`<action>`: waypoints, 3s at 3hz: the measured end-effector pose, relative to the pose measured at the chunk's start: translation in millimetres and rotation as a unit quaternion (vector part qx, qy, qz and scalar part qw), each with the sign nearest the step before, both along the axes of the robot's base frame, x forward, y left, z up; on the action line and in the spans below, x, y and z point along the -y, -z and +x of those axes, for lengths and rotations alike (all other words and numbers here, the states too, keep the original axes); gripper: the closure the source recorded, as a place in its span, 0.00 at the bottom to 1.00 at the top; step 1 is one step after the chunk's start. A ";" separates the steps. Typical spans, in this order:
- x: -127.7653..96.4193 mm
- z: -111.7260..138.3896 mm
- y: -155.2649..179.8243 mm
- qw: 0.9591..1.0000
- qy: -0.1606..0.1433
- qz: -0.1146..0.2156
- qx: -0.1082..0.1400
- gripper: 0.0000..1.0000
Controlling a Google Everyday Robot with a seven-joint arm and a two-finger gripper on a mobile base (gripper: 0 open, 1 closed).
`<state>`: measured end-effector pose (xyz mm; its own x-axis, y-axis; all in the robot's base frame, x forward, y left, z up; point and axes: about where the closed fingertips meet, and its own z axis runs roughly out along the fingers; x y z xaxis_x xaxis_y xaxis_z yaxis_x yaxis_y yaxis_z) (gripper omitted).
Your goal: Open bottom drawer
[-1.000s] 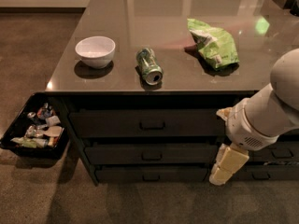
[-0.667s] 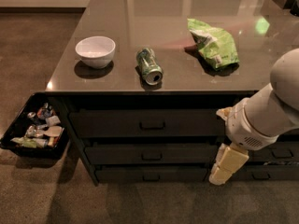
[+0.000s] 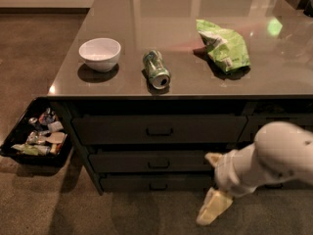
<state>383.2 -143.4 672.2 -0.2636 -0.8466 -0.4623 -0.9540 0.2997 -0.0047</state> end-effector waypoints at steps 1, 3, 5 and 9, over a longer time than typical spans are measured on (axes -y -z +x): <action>-31.4 9.1 70.3 0.998 -0.004 0.054 0.023 0.00; -33.1 9.4 82.6 0.997 -0.008 0.070 0.018 0.00; -26.4 23.4 205.2 0.993 0.010 0.114 0.036 0.00; -18.2 76.4 316.7 0.984 0.025 0.159 0.079 0.00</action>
Offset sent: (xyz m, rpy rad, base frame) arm -0.0044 0.0236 -0.0508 0.0758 -0.0046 0.0259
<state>459.7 -125.1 355.5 -0.2061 -0.6395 -0.7407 -0.9327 0.3572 -0.0489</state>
